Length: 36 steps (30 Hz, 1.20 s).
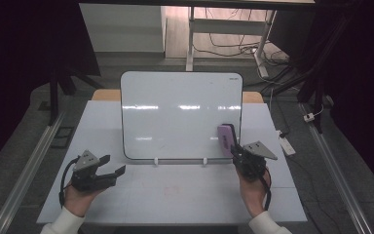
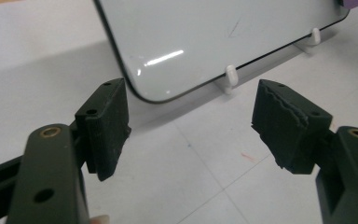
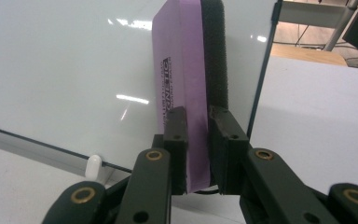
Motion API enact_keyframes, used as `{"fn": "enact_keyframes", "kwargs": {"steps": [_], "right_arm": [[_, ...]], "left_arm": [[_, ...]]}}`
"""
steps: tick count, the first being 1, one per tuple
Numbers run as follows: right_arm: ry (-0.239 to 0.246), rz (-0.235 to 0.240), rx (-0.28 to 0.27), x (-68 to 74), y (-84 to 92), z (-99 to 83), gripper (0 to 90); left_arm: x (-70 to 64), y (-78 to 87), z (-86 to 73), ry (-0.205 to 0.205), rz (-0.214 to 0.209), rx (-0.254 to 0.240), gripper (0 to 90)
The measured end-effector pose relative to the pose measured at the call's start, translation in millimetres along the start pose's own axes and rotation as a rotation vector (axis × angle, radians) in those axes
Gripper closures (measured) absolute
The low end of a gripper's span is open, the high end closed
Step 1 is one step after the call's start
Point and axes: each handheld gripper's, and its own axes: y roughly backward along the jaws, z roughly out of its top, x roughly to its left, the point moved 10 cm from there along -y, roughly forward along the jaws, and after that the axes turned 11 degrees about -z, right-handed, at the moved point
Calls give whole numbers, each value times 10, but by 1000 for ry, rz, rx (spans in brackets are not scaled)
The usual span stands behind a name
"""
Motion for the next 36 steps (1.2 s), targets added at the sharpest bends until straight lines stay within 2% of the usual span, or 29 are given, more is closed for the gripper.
{"fn": "enact_keyframes", "kwargs": {"steps": [9, 12, 14, 20, 23, 27, 32, 36], "right_arm": [[44, 36, -13, 175, 18, -20, 737], [25, 82, -11, 247, 17, -32, 714], [40, 87, -18, 273, 18, -29, 684], [24, 134, -35, 304, 48, -27, 602], [29, 144, -62, 289, 99, 17, 575], [70, 175, -87, 220, 167, 45, 513], [96, 196, -66, 68, 169, -24, 458], [124, 235, -66, -28, 175, -105, 440]], "left_arm": [[37, 21, -45, 11, 11, 0, 293], [33, 21, -52, 9, 13, 2, 296], [32, 24, -53, 7, 14, 2, 296], [39, 22, -57, 10, 12, 1, 298], [42, 19, -61, 9, 13, 3, 298], [54, 25, -66, 12, 13, 3, 298], [46, 9, -82, 10, 6, 13, 298], [36, -3, -109, 7, -1, 26, 296]]}}
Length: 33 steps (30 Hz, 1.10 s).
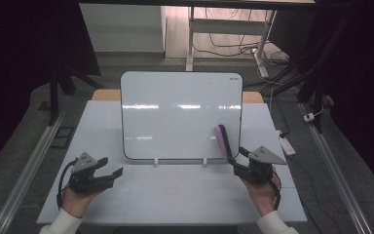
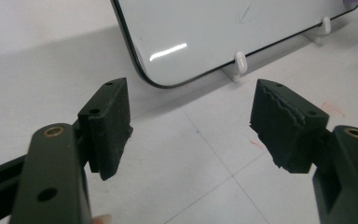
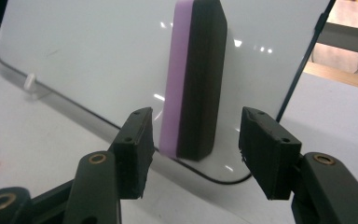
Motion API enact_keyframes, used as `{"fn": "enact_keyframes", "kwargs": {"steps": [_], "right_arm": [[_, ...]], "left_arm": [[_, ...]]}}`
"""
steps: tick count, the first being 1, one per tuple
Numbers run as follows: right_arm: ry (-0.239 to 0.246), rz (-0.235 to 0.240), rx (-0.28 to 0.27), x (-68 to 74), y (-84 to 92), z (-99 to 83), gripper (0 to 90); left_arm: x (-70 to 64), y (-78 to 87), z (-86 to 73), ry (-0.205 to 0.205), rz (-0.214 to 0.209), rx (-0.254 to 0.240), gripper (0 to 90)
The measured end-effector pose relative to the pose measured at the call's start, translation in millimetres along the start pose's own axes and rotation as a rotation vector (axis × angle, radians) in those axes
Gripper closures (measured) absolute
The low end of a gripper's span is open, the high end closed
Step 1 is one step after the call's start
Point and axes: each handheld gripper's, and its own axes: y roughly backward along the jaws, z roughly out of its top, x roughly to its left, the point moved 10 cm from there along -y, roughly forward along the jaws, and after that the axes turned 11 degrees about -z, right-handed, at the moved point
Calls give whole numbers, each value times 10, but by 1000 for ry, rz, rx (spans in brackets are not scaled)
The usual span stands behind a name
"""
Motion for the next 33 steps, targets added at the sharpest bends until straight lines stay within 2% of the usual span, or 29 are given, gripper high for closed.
{"fn": "enact_keyframes", "kwargs": {"steps": [5, 8, 17, 33], "right_arm": [[27, 29, 19, -81, 27, -141, 427], [38, 31, 25, -128, 50, -204, 423], [38, 37, 36, -272, 143, -375, 422], [51, 60, 26, -275, 152, -405, 414]], "left_arm": [[4, 12, -26, 5, -4, 4, 294], [7, 15, -49, 7, -7, 11, 293], [-6, -2, -105, 7, -17, 30, 291], [-20, -14, -120, -2, -22, 38, 291]]}}
